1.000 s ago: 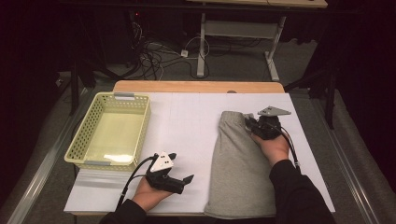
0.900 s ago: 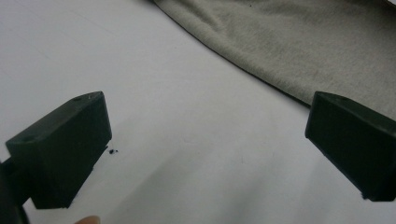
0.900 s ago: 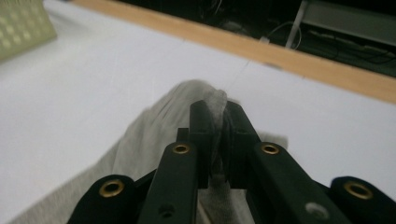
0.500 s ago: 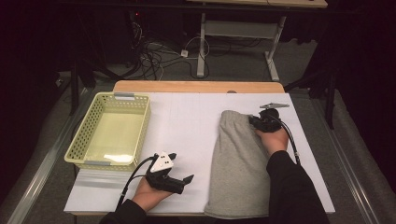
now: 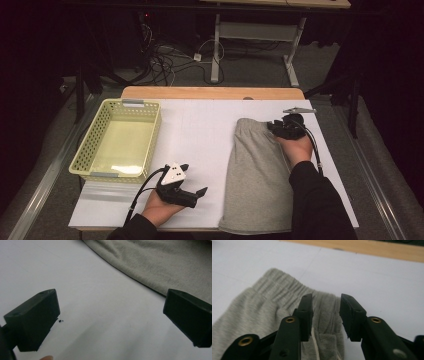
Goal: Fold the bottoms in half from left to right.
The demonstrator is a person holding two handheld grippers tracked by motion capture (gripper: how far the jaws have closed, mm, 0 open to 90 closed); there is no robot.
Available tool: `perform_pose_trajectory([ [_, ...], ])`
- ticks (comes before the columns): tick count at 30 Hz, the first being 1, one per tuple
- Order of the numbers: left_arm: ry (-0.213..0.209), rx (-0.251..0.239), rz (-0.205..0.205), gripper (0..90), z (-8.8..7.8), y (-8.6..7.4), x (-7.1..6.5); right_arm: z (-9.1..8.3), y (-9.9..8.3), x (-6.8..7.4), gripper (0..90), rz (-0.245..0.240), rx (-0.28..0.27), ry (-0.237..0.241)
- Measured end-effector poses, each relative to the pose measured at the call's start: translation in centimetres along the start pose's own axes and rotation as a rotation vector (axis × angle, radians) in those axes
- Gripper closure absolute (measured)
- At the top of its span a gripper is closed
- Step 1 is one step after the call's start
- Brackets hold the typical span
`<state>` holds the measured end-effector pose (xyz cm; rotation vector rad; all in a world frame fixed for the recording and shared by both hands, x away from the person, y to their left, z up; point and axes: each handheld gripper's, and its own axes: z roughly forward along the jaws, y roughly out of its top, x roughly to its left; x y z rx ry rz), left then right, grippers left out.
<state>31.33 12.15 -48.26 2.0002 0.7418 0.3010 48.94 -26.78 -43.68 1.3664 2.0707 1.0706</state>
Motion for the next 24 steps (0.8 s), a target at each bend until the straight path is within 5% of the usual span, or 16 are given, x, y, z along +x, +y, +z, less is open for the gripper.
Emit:
perform_pose_trajectory([
  [6, -0.001, 0.000, -0.001, 0.3, 0.0, 0.0, 0.0, -2.0, 0.8, -0.2, 50.9, 0.006, -0.065, 0.018],
  [20, -0.003, 0.000, 0.000, 0.3, 0.0, 0.0, 0.0, -2.2, 1.6, -0.4, 0.0, 0.007, -0.087, 0.037],
  [24, -0.003, 0.000, 0.000, 0.2, 0.0, 0.0, 0.0, -1.9, 1.5, -0.6, 0.0, 0.007, -0.093, 0.027],
])
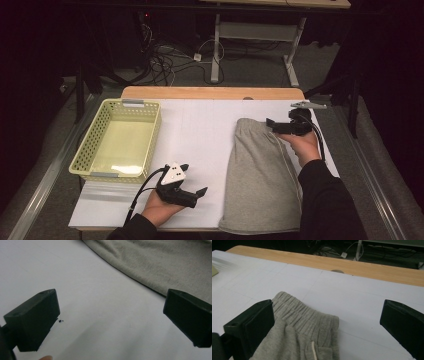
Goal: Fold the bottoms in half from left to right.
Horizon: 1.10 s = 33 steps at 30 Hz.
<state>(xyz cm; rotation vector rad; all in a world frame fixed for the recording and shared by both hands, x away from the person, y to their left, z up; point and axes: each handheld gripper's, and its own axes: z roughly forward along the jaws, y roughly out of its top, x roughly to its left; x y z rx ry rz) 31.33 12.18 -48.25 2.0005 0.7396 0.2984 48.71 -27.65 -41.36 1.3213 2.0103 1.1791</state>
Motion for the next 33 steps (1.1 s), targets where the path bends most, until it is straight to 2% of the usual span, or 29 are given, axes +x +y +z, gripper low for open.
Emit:
perform_pose_trajectory([
  [8, -0.003, 0.001, -0.002, 0.2, 0.0, 0.0, 0.0, 1.0, -0.5, -0.1, 0.0, 0.015, 0.036, 0.001],
  [13, -0.005, 0.001, -0.002, 0.2, 0.0, 0.0, 0.0, 2.3, -1.0, -0.1, 2.2, 0.017, 0.081, 0.001],
  [20, -0.009, 0.002, -0.005, 0.2, 0.0, 0.0, 0.1, 4.1, -2.3, -0.8, 16.8, 0.036, 0.183, -0.015],
  [25, -0.008, 0.001, -0.003, 0.3, 0.0, 0.0, 0.1, 4.9, -3.0, -1.1, 32.0, 0.066, 0.231, 0.041],
  [26, -0.007, 0.001, -0.002, 0.3, 0.0, 0.0, 0.1, 5.1, -3.2, -1.1, 34.5, 0.075, 0.238, 0.060],
  [29, -0.005, 0.002, -0.001, 0.3, 0.0, 0.0, 0.0, 5.1, -3.2, -1.1, 38.5, 0.080, 0.236, 0.066],
  [31, -0.004, 0.000, 0.000, 0.3, 0.0, 0.0, 0.0, 5.0, -3.2, -1.0, 47.0, 0.077, 0.238, 0.079],
  [33, -0.004, 0.001, -0.001, 0.3, 0.0, 0.0, 0.0, 5.0, -3.2, -0.9, 50.4, 0.073, 0.239, 0.088],
])
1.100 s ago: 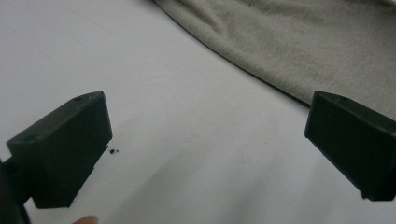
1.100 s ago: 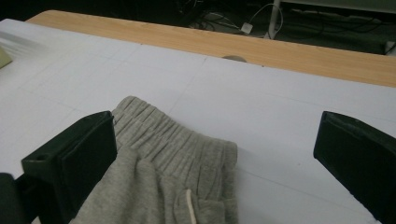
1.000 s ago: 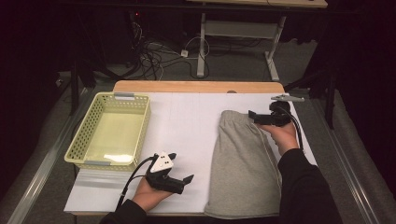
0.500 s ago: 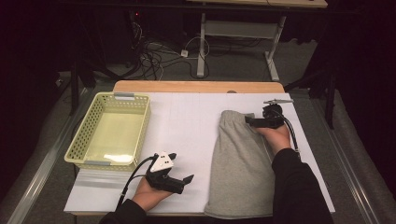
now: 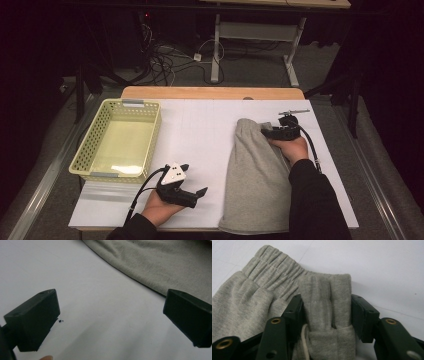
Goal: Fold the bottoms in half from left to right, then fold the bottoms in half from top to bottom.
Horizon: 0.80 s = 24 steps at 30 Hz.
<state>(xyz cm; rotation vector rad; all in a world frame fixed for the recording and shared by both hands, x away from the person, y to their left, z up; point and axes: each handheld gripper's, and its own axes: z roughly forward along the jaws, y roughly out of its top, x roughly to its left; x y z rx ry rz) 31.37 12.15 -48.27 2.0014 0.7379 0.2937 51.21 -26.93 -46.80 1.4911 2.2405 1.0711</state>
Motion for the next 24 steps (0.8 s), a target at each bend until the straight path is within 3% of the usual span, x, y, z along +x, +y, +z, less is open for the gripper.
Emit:
perform_pose_trajectory([
  [7, -0.005, 0.001, 0.004, 0.3, 0.00, 0.00, 0.01, -0.02, -0.12, 0.08, 56.3, 0.001, -0.009, 0.013],
  [19, 0.003, -0.007, 0.022, 0.4, -0.10, -0.07, -0.18, -0.25, -0.26, 0.65, 69.0, -0.040, -0.035, -0.016],
  [24, 0.005, -0.010, 0.015, 0.4, -0.13, -0.07, -0.13, -0.33, -0.05, 0.97, 74.2, -0.066, -0.053, -0.049],
])
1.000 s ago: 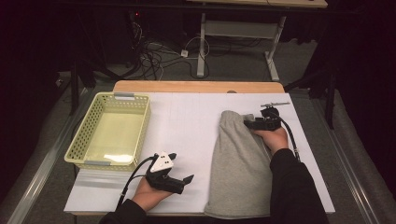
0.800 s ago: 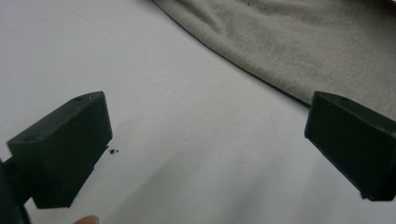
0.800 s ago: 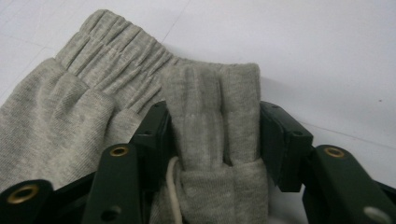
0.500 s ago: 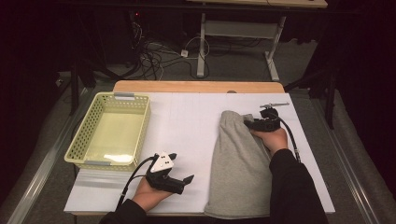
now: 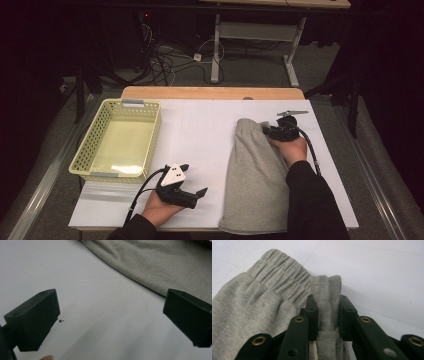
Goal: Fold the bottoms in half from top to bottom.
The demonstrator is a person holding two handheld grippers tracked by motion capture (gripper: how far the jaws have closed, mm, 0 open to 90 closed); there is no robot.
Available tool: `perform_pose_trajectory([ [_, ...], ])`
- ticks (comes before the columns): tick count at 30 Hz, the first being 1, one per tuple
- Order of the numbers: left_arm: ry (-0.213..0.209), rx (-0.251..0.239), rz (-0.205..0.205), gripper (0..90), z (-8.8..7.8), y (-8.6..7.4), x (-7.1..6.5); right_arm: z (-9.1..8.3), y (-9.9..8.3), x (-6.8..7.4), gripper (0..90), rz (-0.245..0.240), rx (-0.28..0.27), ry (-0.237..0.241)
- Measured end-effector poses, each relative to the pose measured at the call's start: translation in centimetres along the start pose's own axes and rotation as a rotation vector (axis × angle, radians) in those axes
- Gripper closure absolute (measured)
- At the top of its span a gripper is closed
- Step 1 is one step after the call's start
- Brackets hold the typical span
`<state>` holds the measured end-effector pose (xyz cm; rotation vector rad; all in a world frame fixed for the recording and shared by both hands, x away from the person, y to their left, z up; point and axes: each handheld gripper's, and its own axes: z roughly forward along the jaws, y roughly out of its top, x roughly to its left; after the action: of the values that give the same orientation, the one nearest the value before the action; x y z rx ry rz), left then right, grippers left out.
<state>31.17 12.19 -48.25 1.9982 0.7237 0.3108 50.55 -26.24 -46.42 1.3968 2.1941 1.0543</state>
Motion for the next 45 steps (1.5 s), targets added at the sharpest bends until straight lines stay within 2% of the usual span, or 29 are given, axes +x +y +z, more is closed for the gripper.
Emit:
perform_pose_trajectory([
  [12, -0.008, 0.000, -0.007, 0.4, 0.0, 0.0, 0.1, -0.6, 0.6, 0.3, 75.4, -0.025, -0.078, -0.029],
  [21, -0.004, -0.002, -0.005, 0.4, 0.0, 0.0, 0.1, -1.1, 1.3, 0.4, 75.4, -0.023, -0.122, -0.044],
  [34, -0.009, -0.002, -0.011, 0.3, 0.0, 0.0, 0.2, -1.7, 3.2, 0.2, 75.4, -0.036, -0.163, -0.086],
  [39, -0.010, -0.003, -0.009, 0.4, 0.0, 0.0, 0.1, -2.0, 3.9, 0.1, 75.4, -0.027, -0.192, -0.090],
  [45, -0.008, -0.004, -0.008, 0.3, 0.0, 0.0, 0.1, -2.4, 4.8, 0.3, 75.4, -0.040, -0.211, -0.102],
])
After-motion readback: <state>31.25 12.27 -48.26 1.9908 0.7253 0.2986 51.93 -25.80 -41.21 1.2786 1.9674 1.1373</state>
